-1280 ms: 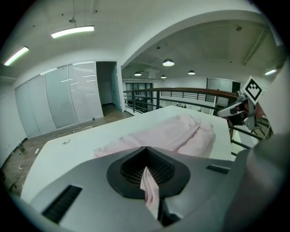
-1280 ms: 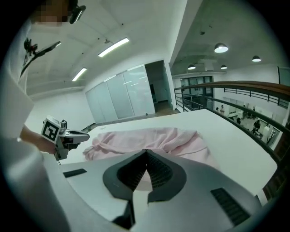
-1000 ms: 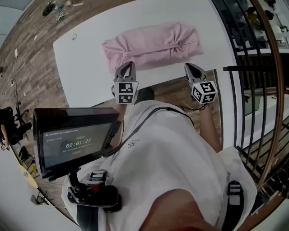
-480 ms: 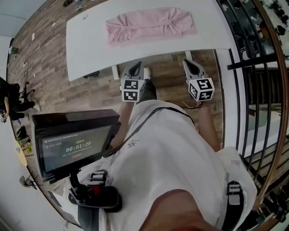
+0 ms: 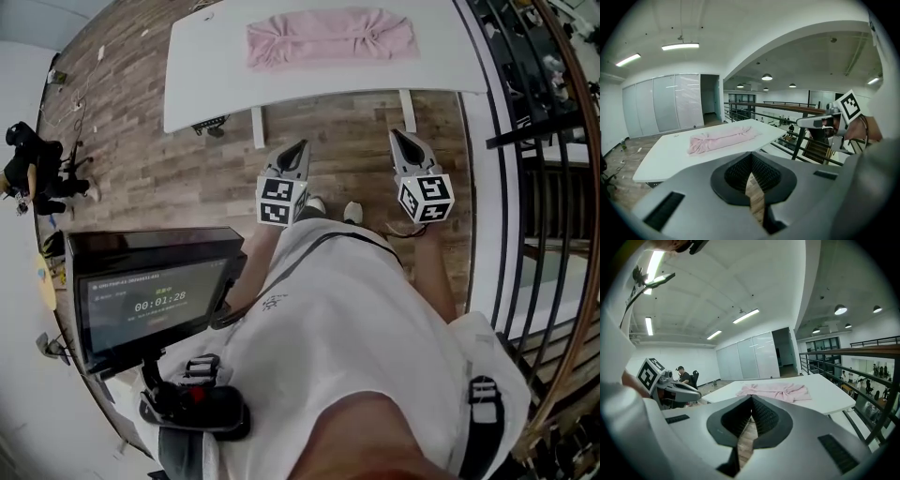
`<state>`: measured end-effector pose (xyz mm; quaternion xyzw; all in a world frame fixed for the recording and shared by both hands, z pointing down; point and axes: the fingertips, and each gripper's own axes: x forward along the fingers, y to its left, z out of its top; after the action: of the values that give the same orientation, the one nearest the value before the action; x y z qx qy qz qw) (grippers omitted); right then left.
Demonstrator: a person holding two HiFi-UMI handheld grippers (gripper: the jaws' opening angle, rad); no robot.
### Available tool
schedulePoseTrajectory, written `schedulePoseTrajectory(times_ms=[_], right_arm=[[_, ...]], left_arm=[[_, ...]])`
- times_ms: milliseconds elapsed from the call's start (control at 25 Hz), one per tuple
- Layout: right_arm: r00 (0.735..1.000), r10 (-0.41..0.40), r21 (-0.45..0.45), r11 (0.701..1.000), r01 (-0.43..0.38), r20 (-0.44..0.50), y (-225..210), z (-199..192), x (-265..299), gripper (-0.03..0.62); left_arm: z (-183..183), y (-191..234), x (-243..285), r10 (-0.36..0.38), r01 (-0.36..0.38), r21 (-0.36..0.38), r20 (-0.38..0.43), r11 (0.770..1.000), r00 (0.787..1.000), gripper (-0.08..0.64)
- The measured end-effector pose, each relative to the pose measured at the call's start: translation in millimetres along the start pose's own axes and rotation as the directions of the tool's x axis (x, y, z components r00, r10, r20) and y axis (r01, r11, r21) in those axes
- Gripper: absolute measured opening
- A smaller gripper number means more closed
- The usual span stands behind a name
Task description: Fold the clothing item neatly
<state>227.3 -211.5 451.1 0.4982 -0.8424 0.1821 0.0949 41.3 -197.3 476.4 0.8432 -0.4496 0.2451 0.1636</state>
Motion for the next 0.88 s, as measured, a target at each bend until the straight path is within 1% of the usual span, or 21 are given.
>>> schedulePoseTrajectory(times_ms=[80,120,240,320,520,720,880], right_arm=[[1.000,-0.013,0.013,1.000,0.013,-0.003,-27,15,40,0.003],[1.000,-0.021,0.011,1.000,0.021,-0.004,-35,18,51,0.003],[0.999,-0.045,0.005,0.999,0.045,-0.002,-40,18,50,0.003],[0.998,-0.059,0.006,0.998,0.058,0.003,-35,13,36,0.003],[0.997,-0.083,-0.019,0.996,0.083,0.009,-8,5,-8,0.003],[0.996,-0.093,-0.038,0.995,0.094,0.014,26,-6,-57,0.003],[0.995,-0.096,-0.051,0.994,0.096,-0.004,56,-25,-95,0.003]], left_arm=[[28,24,38,-0.022,0.022,0.013,0.008,1.000,1.000,0.002],[37,29,49,-0.034,0.034,0.023,0.013,0.999,0.999,0.002],[46,25,50,-0.062,0.061,0.057,0.022,0.997,0.998,0.002],[41,16,39,-0.074,0.072,0.070,0.029,0.995,0.997,0.002],[25,-4,-2,-0.089,0.084,0.075,0.055,0.994,0.995,0.002],[-7,-30,-48,-0.105,0.101,0.078,0.057,0.992,0.993,0.002],[-31,-51,-88,-0.108,0.103,0.061,0.075,0.993,0.991,0.003]])
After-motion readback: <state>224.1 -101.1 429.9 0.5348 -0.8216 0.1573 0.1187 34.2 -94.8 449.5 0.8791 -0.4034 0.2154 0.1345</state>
